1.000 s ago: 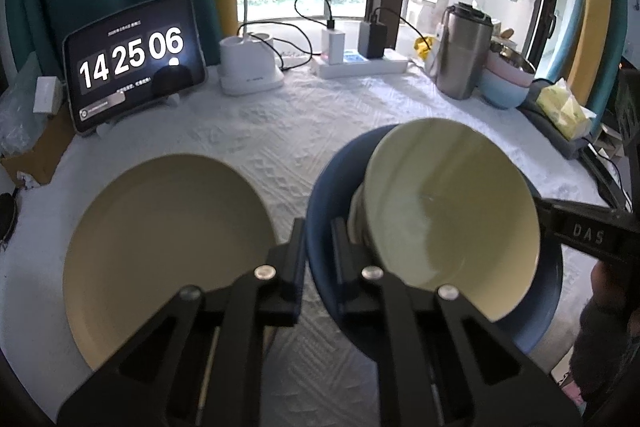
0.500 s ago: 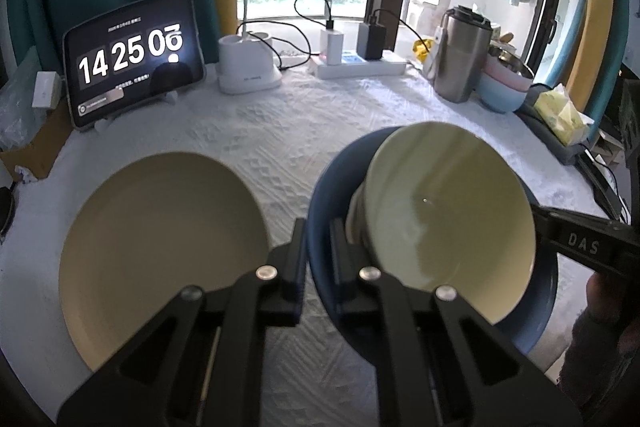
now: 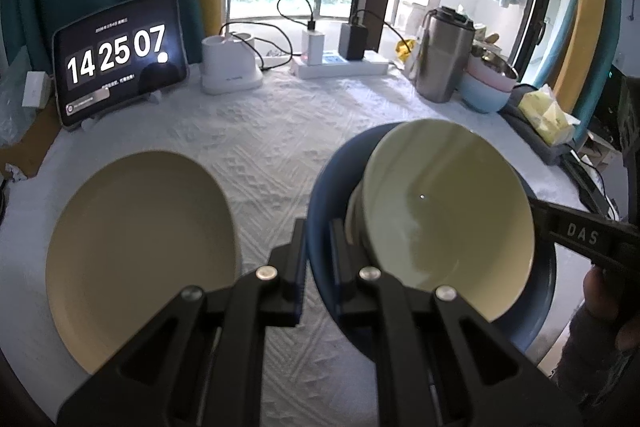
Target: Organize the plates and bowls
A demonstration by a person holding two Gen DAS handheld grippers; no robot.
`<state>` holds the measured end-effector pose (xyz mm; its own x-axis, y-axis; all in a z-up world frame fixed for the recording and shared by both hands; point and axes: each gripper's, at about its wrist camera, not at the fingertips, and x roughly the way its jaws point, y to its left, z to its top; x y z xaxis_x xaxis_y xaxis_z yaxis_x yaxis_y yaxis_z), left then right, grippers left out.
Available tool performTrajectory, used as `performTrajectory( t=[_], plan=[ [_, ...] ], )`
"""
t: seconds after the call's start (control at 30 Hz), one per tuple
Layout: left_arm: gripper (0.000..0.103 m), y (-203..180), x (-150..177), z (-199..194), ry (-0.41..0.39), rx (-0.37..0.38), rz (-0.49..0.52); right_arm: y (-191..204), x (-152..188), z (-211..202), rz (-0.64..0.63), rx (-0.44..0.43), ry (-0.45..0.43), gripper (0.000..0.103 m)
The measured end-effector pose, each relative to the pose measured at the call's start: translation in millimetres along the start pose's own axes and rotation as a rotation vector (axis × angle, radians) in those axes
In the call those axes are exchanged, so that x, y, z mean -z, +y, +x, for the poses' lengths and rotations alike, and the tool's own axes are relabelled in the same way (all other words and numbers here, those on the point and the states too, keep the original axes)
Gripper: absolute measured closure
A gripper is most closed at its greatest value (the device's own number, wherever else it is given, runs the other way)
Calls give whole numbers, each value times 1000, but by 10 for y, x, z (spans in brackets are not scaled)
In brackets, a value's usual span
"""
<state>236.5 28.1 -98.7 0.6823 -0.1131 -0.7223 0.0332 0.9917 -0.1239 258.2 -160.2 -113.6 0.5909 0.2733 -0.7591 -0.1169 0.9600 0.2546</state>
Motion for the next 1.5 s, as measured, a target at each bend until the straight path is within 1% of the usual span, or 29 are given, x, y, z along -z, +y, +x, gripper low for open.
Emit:
performTrajectory(
  t=[0.37,0.67,1.03,1.5],
  plan=[
    [95,-48,-90,-183,-41,9,9,20,-70,-205,1,-2,-39,94],
    [95,33,-188,-301,-68,11,18,138,-149,-343,1,-6,-79,94],
    [95,260,-241,-433,-99,10,-9,398,-252,-389,-29,-10,-99,94],
    [96,649,-261,-612,-126,-22,-46,826,-314,-310,-70,-44,-101,94]
  ],
)
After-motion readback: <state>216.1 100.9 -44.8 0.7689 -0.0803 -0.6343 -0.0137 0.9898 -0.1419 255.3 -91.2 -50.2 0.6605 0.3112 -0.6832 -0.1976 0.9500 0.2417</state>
